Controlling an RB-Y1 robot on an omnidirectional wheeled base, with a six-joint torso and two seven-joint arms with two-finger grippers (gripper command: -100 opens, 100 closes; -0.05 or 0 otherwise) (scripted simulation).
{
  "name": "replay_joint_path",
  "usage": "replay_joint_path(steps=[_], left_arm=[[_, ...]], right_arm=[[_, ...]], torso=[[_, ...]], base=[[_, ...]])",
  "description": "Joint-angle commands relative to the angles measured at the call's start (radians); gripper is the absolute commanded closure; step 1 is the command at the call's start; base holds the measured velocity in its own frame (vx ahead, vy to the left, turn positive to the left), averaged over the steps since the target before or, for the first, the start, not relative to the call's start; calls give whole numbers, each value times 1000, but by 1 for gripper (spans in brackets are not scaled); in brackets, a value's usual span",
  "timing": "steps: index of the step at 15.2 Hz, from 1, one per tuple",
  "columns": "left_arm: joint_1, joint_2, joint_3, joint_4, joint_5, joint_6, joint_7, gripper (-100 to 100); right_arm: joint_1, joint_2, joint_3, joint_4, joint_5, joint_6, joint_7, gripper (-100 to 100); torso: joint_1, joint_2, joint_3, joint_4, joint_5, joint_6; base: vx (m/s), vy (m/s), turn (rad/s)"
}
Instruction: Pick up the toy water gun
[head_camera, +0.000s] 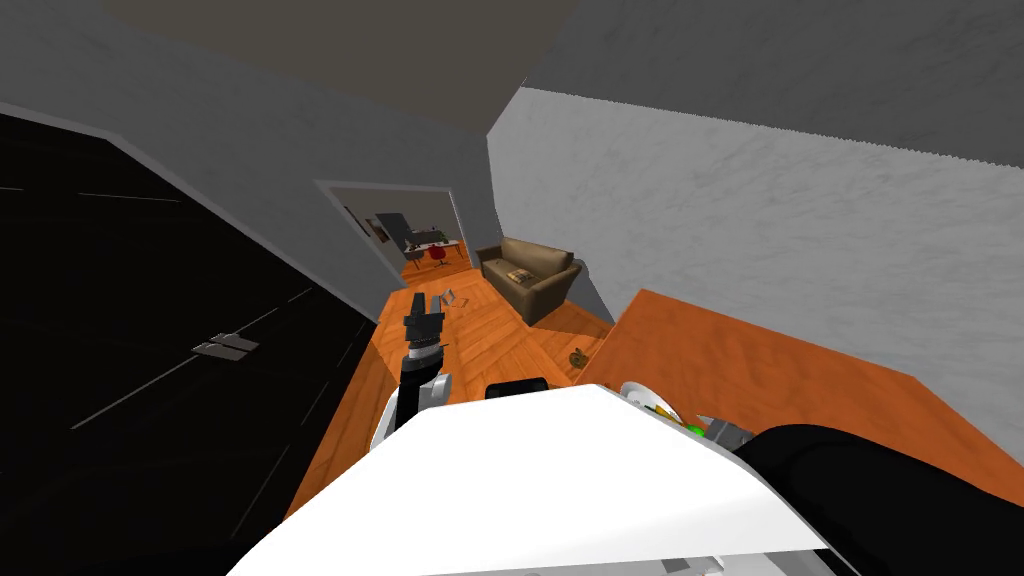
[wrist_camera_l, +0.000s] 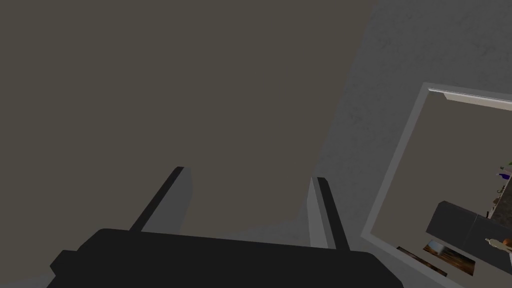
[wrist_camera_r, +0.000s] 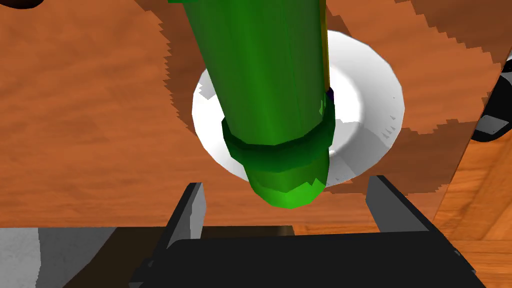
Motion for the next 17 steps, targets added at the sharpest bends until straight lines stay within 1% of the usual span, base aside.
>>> replay_joint_path(steps=[1, 2, 3, 4, 5, 6, 8, 9, 10, 14, 15, 16, 17], left_arm=[[0, 0, 0, 0, 0, 0, 0, 0], [0, 0, 0, 0, 0, 0, 0, 0], [0, 0, 0, 0, 0, 0, 0, 0], [0, 0, 0, 0, 0, 0, 0, 0], [0, 0, 0, 0, 0, 0, 0, 0], [0, 0, 0, 0, 0, 0, 0, 0], [0, 0, 0, 0, 0, 0, 0, 0], [0, 0, 0, 0, 0, 0, 0, 0], [0, 0, 0, 0, 0, 0, 0, 0], [0, 0, 0, 0, 0, 0, 0, 0], [0, 0, 0, 0, 0, 0, 0, 0], [0, 0, 0, 0, 0, 0, 0, 0], [0, 0, 0, 0, 0, 0, 0, 0]], right_arm=[[38, -21, 13, 8, 35, 4, -13, -100], [38, -21, 13, 8, 35, 4, -13, -100], [58, -29, 28, 25, 60, 3, -19, -100], [65, -30, 33, 29, 67, 2, -22, -100], [58, -15, 14, 30, 49, -6, 1, -100], [45, 11, 37, 51, 56, 10, 12, -100], [26, 39, 59, 70, 62, 27, 21, -100], [27, 26, 49, 70, 60, 10, 19, -100], [26, 30, 53, 71, 61, 15, 21, 100], [26, 30, 53, 70, 61, 14, 21, 100], [52, 0, 28, 43, 54, 3, 8, 100], [63, -16, 15, 32, 51, -7, 2, 100], [58, -3, 30, 32, 55, 11, 5, 100]], torso=[[0, 0, 0, 0, 0, 0], [1, 1, 0, 0, 0, 0], [2, 1, 0, 0, 0, 0], [2, 1, 1, 0, 0, 0], [1, 2, 1, 0, 0, 0], [2, 1, 1, 0, 0, 0], [2, -3, -1, 0, 0, 0], [1, -4, -2, -1, 0, 0], [2, -4, -2, -1, 0, 0], [3, -3, -2, 0, 0, 0], [3, -3, -2, 0, 0, 0], [4, -3, -2, -1, 2, 0], [6, -2, -1, 0, 2, 1]], base=[[-48, -32, 139], [-48, -23, 102], [-51, -29, 138], [-56, -40, 114], [-34, -28, 27], [1, -21, 78], [32, -30, 141], [27, -23, 49], [8, -9, 3], [0, 0, 0], [-8, 13, -103], [-27, 35, -173], [-21, 25, -70]])
